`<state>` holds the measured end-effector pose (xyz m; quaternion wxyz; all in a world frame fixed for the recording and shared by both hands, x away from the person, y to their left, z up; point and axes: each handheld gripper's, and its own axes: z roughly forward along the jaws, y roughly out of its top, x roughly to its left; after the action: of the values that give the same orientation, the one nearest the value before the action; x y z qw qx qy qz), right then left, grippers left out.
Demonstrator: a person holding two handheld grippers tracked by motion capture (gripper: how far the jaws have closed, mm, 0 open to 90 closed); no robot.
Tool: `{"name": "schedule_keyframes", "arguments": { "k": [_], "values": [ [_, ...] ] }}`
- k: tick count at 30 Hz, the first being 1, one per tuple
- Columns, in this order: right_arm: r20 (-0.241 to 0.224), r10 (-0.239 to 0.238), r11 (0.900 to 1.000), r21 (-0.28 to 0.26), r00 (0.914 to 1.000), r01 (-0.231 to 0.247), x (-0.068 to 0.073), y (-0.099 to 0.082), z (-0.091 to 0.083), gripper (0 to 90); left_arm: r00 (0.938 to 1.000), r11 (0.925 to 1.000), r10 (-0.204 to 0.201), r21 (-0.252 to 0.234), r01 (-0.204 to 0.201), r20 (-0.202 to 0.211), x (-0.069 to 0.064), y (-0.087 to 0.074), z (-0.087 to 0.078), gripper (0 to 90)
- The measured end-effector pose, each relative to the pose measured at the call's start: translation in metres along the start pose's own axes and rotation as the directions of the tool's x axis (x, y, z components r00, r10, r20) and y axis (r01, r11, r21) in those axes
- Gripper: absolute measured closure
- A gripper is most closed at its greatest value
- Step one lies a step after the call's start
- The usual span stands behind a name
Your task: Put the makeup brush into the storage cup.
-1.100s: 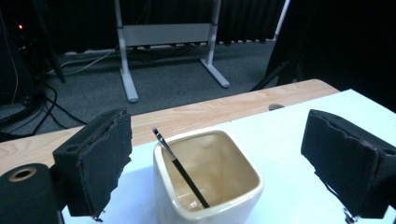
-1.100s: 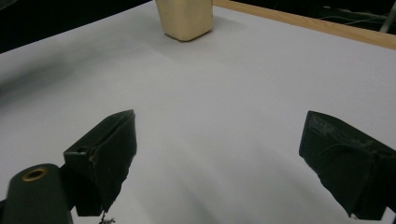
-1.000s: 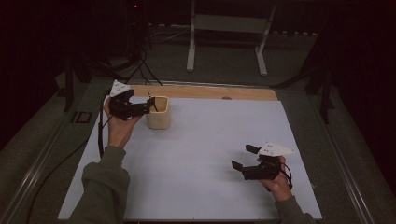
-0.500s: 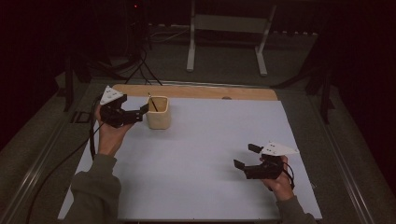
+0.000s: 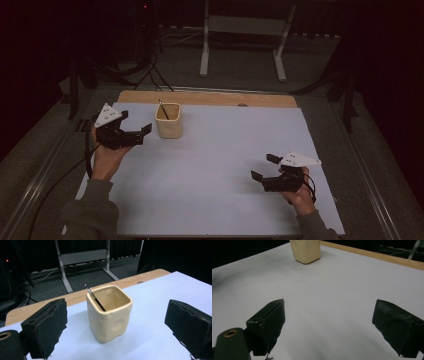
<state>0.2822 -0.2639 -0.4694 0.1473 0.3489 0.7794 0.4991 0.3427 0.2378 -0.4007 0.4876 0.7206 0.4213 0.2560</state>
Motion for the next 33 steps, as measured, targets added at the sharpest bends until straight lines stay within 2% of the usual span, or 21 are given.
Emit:
{"name": "schedule_keyframes", "arguments": {
  "k": [10, 14, 19, 25, 33],
  "values": [
    [0.01, 0.004, 1.0, -0.003, 0.9999, -0.004, -0.002, -0.001, -0.004, 11.1, 0.9998, 0.9998, -0.019, -0.003, 0.019, 0.005, -0.003, -0.02, -0.018, 4.1],
    [0.012, 0.001, 1.0, -0.003, 0.9999, -0.001, -0.002, -0.001, -0.005, 11.1, 0.9996, 0.9998, -0.021, -0.001, 0.021, 0.018, -0.003, -0.027, -0.022, 3.9],
    [0.014, 0.003, 1.0, -0.007, 0.9999, -0.003, -0.003, -0.001, -0.006, 11.1, 0.9995, 0.9999, -0.005, 0.012, 0.004, 0.031, -0.007, -0.036, -0.025, 3.7],
    [0.02, 0.002, 0.9999, -0.01, 0.9998, -0.002, -0.004, -0.001, -0.009, 11.1, 0.999, 0.9998, -0.016, 0.015, 0.016, 0.042, -0.007, -0.045, -0.03, 3.5],
    [0.026, -0.004, 0.9998, -0.02, 0.9997, 0.005, -0.005, 0.0, -0.012, 11.1, 0.9997, 0.9995, -0.01, 0.03, 0.009, 0.024, -0.009, -0.057, -0.039, 3.6]
  ]
}}
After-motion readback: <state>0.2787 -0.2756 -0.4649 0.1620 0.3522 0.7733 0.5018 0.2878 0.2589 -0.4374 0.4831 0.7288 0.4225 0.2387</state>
